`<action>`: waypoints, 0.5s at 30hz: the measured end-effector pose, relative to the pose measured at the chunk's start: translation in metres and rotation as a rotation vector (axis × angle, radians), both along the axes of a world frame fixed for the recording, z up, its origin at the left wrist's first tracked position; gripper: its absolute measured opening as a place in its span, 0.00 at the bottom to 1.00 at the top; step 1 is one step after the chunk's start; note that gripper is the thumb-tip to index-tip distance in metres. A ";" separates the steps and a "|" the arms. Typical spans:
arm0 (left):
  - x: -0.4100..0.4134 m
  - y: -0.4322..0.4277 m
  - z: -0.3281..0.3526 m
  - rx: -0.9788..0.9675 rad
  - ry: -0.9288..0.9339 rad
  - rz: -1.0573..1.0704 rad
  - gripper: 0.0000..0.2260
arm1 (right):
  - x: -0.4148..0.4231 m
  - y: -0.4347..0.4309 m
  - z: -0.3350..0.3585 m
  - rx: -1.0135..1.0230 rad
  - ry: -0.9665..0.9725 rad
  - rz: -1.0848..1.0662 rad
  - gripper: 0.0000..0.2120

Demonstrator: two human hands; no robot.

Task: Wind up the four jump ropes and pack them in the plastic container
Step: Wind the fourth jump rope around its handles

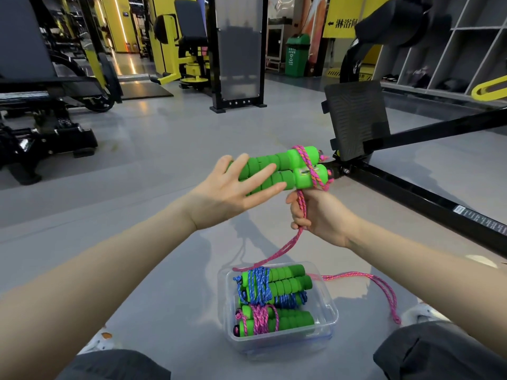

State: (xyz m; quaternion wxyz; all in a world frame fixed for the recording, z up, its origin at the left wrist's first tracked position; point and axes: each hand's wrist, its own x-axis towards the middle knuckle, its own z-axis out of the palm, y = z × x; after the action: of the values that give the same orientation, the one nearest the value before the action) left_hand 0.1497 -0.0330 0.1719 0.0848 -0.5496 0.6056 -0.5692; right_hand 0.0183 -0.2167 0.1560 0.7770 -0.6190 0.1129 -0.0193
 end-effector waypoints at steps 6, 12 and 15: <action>0.017 0.016 -0.003 0.042 -0.035 0.082 0.19 | -0.003 0.007 0.023 -0.363 0.104 0.137 0.06; 0.031 0.031 -0.017 0.182 -0.078 0.124 0.21 | -0.014 -0.006 0.053 -0.732 0.188 0.406 0.09; 0.032 0.035 -0.029 0.296 -0.110 0.084 0.24 | -0.013 -0.005 0.065 -0.934 0.089 0.279 0.18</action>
State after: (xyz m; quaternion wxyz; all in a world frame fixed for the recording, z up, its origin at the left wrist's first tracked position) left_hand 0.1817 0.0024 0.1429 0.2216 -0.5241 0.6538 -0.4987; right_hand 0.0051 -0.2222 0.2210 0.4060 -0.9107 0.0413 0.0630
